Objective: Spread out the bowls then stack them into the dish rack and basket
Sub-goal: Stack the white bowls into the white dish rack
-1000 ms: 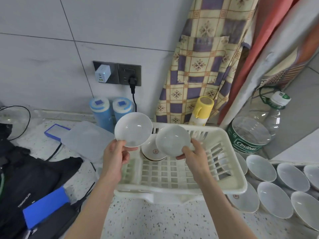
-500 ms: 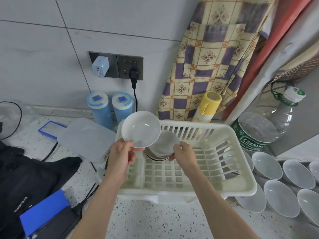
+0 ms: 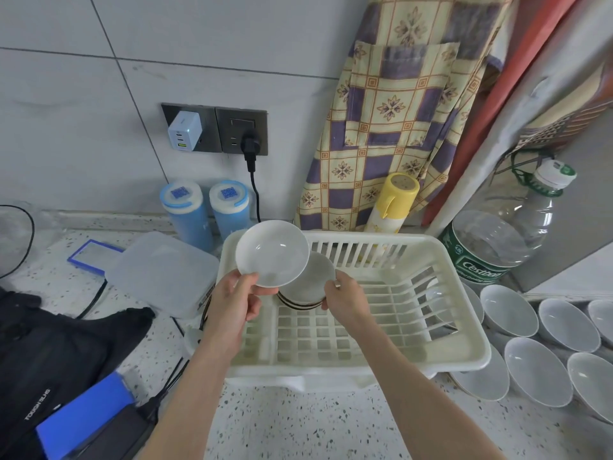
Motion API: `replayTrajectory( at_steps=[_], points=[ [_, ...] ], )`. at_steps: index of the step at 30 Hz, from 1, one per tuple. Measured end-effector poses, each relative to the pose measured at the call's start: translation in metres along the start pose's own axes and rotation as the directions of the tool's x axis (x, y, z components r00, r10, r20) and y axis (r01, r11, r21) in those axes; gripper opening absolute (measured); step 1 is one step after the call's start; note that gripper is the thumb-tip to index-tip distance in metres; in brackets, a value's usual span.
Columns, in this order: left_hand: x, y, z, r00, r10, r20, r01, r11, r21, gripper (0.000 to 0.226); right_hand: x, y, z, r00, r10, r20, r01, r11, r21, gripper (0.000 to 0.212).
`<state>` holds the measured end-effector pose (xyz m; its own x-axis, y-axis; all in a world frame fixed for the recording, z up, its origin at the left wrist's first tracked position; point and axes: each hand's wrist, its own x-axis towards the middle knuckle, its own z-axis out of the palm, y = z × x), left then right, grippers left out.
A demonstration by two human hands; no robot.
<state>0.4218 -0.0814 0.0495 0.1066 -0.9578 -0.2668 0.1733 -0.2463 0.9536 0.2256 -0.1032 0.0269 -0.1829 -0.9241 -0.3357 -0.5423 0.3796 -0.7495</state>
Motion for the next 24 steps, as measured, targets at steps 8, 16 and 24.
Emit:
replayTrajectory(
  at_steps=[8, 16, 24],
  points=[
    [-0.001, -0.001, 0.0, 1.0, -0.024, 0.007, 0.023, 0.999, 0.044, 0.017, 0.002, 0.004, 0.007, 0.999, 0.004, -0.045, -0.002, 0.998, 0.056, 0.033],
    [0.001, -0.001, 0.006, 0.994, -0.082, 0.071, 0.068, 0.982, 0.178, 0.019, 0.001, 0.004, 0.003, 0.998, 0.026, -0.052, -0.022, 0.997, 0.076, 0.046],
    [0.01, 0.0, 0.023, 0.989, -0.129, 0.078, 0.097, 0.943, 0.319, 0.023, -0.011, -0.012, -0.025, 0.991, -0.121, -0.063, 0.132, 0.966, 0.221, 0.033]
  ],
)
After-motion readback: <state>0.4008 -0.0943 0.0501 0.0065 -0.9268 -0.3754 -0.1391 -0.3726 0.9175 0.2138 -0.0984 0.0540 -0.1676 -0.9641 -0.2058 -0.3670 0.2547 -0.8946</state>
